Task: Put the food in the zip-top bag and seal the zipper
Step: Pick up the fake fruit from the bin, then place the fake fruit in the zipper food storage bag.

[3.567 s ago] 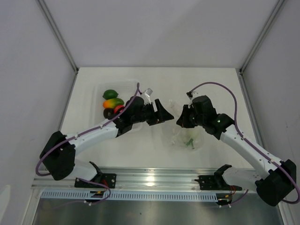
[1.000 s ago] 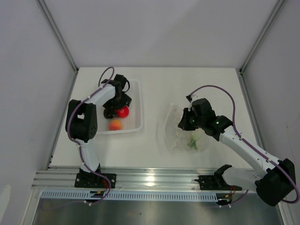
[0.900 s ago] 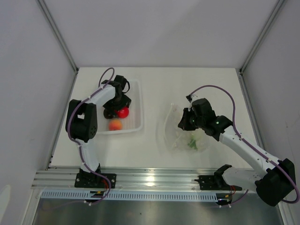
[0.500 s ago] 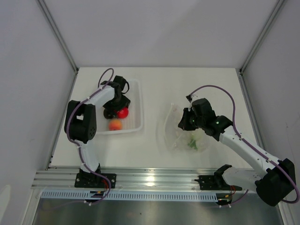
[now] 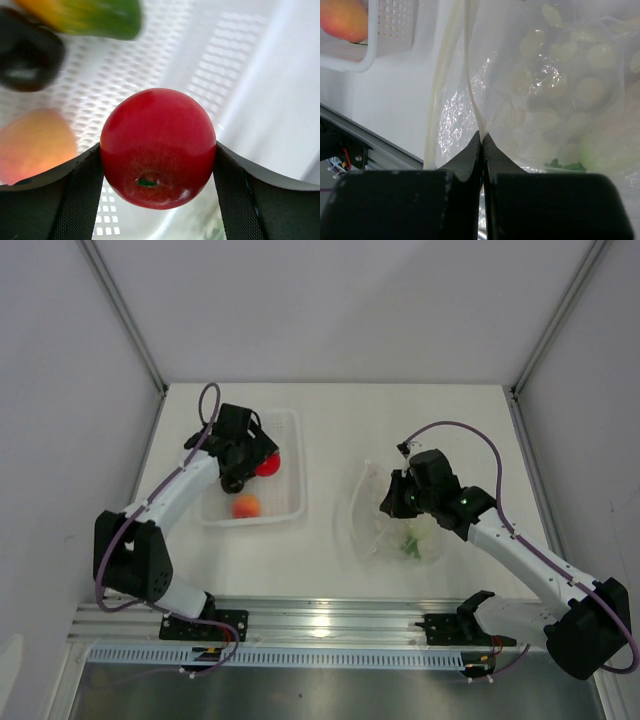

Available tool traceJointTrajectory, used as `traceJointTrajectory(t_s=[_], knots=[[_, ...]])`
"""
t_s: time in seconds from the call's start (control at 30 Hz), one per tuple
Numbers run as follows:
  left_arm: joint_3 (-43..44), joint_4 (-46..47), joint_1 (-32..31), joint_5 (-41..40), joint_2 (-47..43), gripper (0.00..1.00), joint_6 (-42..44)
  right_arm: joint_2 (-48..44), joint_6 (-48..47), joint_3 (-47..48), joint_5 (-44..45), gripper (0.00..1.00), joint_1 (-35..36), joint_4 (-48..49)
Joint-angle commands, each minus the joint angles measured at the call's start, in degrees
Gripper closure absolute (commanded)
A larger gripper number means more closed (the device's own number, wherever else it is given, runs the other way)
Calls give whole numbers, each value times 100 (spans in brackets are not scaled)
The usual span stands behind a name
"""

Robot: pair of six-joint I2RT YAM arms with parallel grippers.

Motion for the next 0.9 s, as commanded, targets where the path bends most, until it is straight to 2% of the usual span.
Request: traceJointTrajectory(t_s=[0.0, 0.03, 0.07, 0.1, 0.13, 0.3, 0.4, 0.5, 0.63, 0.87], knots=[[-743, 1953, -148, 832, -919, 99, 784, -73, -10, 2, 61, 100, -21, 155], [-1302, 2405, -174, 1113, -1112, 100, 1011, -64, -18, 11, 53, 100, -12, 163], [-1490, 2871, -192, 1681, -1445, 99, 1101, -55, -1, 11, 53, 100, -21, 172], [-1649, 3720, -201, 1957, -1578, 99, 1162, -55, -10, 11, 44, 100, -12, 181], [-1912, 3981, -227, 2203, -1684, 100, 1250, -55, -1, 11, 44, 100, -12, 190], [-1853, 4536, -631, 3424, -1782, 99, 1576, -11, -1, 46, 26, 100, -3, 199], [-2080, 5045, -1000, 3909, -1817, 99, 1480, -20, -10, 81, 35, 100, -3, 164], [-2380, 5442, -1422, 4069, -1773, 100, 1242, -46, -10, 98, 61, 100, -3, 155], [-2835, 5687, -2018, 3771, -1668, 100, 1145, -46, -1, 99, 53, 100, -3, 164], [-3048, 6179, -2573, 3726, -1281, 99, 961, -72, 43, 63, 26, 100, 6, 163]])
